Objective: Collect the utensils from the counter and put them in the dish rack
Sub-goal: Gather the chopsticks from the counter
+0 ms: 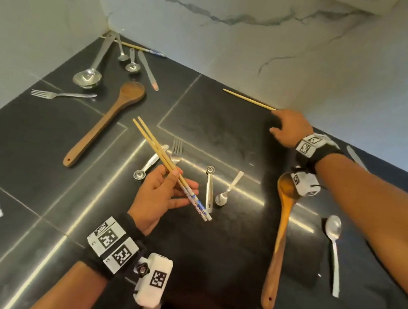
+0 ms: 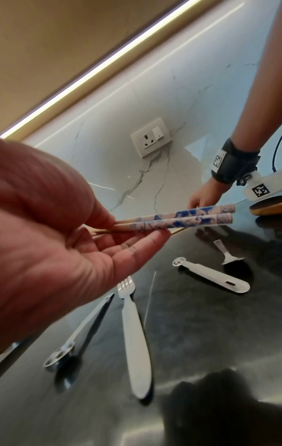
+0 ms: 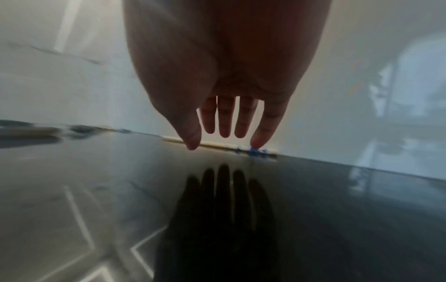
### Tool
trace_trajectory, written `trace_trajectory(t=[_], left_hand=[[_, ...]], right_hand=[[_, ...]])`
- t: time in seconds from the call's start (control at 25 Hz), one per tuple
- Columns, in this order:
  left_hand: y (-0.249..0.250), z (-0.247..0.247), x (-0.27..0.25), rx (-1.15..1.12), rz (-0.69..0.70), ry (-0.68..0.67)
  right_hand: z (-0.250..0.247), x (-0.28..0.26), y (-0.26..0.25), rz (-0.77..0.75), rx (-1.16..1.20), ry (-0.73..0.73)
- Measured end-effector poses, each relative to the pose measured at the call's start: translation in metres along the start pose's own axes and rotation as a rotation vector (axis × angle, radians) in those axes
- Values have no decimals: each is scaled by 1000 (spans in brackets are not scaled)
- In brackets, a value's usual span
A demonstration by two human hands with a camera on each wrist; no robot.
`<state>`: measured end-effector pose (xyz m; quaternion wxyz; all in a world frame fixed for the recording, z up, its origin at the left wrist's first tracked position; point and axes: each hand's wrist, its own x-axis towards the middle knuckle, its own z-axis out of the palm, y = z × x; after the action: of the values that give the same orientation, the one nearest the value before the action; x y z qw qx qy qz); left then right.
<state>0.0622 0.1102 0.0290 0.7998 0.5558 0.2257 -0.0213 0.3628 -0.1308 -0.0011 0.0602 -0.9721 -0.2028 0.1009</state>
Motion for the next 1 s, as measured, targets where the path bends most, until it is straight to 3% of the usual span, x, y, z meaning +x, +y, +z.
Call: trace_trajectory(t=[0.16, 0.32, 0.44, 0.56, 0.64, 0.84, 1.0], left_hand=[[2, -22, 6, -35, 18, 62], [-2, -28, 9, -51, 31, 107], [-5, -20, 12, -101, 13, 104], [-7, -5, 13, -153, -35, 67], [-9, 6, 11, -143, -57, 43], [-17, 18, 6, -22, -179, 78], [-20, 12, -7, 17, -176, 120]], right_hand=[[9, 35, 4, 138, -50, 24], [-3, 29, -16, 143, -35, -21], [-20, -8, -40, 100, 108, -7], [-33, -68, -75, 19, 327, 130], [-30, -105, -95, -70, 332, 191], [4, -151, -128, -143, 259, 58], [31, -182, -144, -199, 225, -126]])
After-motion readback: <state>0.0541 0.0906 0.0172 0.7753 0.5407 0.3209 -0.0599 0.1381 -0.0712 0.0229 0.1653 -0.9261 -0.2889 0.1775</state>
